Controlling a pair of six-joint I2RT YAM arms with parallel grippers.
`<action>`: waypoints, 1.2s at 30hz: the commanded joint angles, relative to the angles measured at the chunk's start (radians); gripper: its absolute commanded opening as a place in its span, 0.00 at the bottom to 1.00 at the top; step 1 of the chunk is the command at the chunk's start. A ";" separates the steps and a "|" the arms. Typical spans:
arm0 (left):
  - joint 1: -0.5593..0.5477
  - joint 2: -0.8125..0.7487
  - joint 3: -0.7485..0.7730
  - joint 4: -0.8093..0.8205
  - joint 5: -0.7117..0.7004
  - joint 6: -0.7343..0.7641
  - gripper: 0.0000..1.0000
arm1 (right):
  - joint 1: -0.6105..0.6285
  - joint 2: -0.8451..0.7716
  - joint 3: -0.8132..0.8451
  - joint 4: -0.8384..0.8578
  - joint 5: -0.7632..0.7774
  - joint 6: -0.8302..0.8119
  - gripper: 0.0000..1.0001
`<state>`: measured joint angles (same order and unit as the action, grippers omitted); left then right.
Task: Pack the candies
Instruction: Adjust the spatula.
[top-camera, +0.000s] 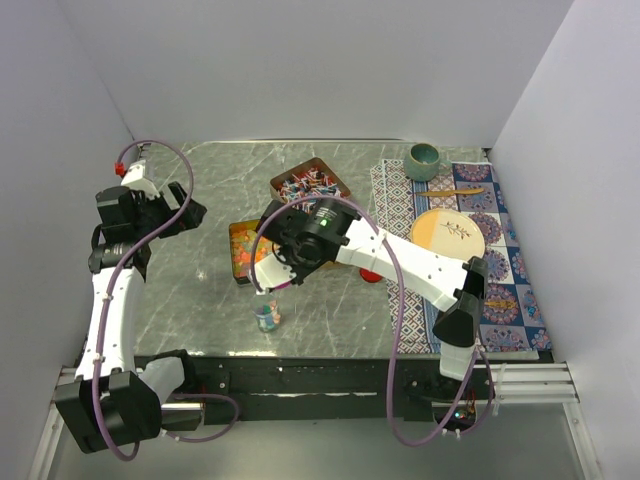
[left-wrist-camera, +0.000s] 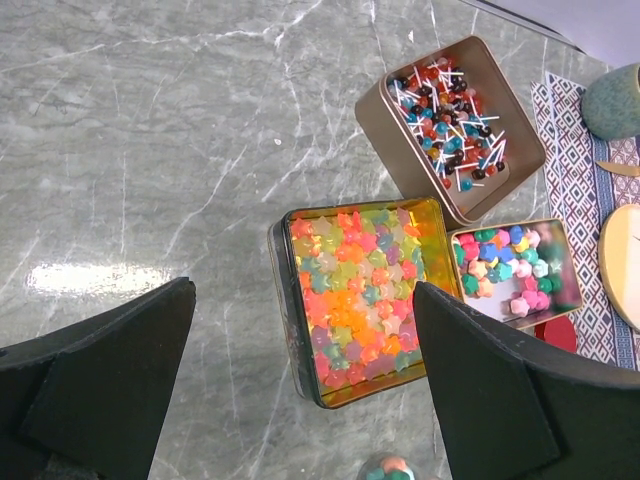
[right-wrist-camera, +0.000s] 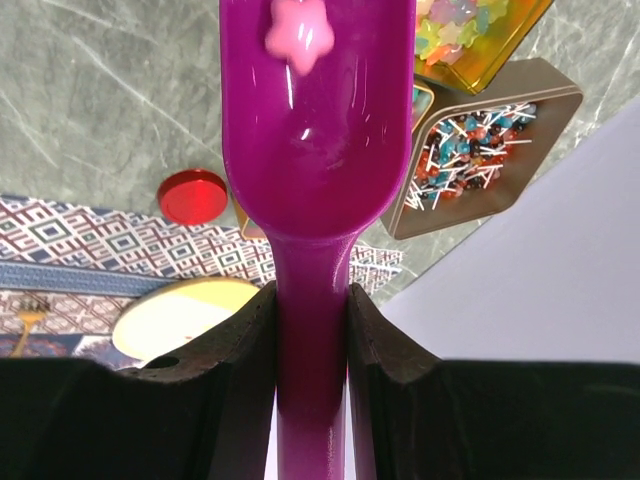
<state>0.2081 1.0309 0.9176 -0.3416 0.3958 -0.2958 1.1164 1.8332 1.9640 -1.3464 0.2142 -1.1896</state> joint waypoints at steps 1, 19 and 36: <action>0.002 -0.028 -0.013 0.050 0.020 -0.016 0.97 | 0.036 -0.057 -0.027 -0.071 0.073 -0.041 0.00; -0.001 -0.066 -0.043 0.065 0.044 -0.016 0.97 | 0.001 -0.107 -0.094 -0.007 0.090 0.045 0.00; -0.078 0.207 0.006 0.160 0.775 -0.076 0.02 | -0.317 0.039 0.025 0.274 -0.310 0.189 0.00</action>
<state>0.1566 1.1595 0.8013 -0.1051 1.0206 -0.4889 0.8112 1.8057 1.8896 -1.1675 0.0429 -1.0367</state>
